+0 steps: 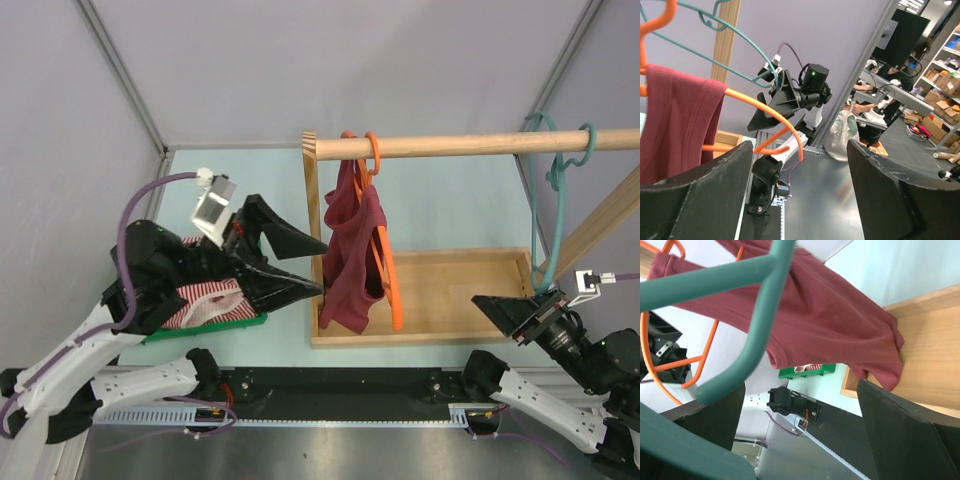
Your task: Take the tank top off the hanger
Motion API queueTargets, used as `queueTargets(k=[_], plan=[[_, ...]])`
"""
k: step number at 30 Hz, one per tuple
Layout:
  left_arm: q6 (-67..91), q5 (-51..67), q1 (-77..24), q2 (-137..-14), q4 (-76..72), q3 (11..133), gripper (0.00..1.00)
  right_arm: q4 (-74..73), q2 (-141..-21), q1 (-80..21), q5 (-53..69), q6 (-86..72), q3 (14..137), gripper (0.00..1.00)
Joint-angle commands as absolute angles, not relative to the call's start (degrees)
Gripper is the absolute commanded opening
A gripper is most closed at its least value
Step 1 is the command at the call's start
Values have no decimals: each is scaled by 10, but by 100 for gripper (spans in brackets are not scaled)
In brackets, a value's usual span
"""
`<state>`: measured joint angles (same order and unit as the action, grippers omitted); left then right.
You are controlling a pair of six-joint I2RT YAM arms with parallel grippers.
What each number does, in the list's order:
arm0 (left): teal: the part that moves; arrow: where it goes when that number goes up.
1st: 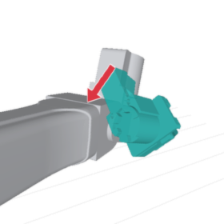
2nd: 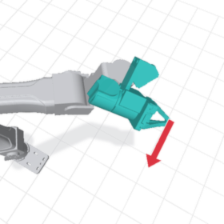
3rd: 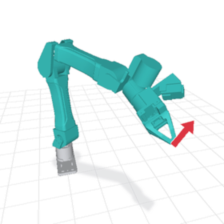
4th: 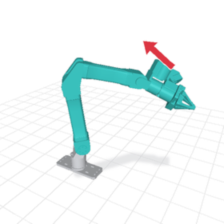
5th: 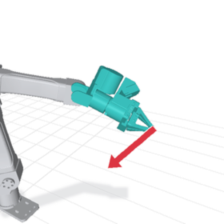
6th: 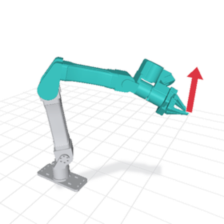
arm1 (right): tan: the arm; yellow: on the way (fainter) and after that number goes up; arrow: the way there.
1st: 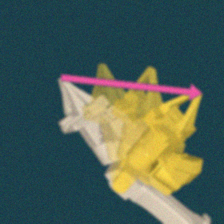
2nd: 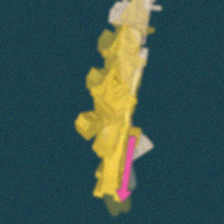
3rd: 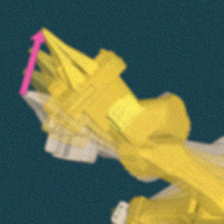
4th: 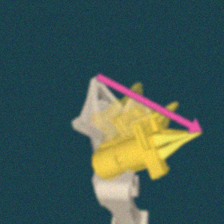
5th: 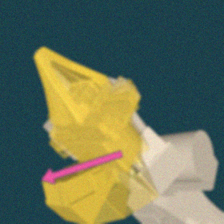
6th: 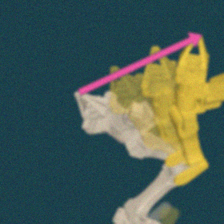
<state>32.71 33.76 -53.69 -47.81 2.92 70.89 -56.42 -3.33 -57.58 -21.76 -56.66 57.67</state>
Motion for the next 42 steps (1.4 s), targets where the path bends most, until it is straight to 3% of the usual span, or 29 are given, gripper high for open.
queueTargets(k=[1, 4, 10, 21, 29, 42], plan=[[252, 188, -610, -510, 92, 755, 79, -488, -54, -577, -156, -530, 560, 99], [229, 107, -641, -499, 125, 752, 79, -445, -91, -574, -64, -487, 556, 99], [220, 65, -641, -470, 163, 721, 80, -414, -160, -517, 131, -404, 591, 100], [236, 31, -641, -418, 186, 662, 80, -358, -206, -263, 429, -346, 725, 100], [251, -20, -641, -405, 221, 662, 79, -491, -363, -158, 429, -308, 948, 100], [263, -36, -641, -388, 231, 647, 80, -320, -428, -116, 541, -468, 880, 98]])
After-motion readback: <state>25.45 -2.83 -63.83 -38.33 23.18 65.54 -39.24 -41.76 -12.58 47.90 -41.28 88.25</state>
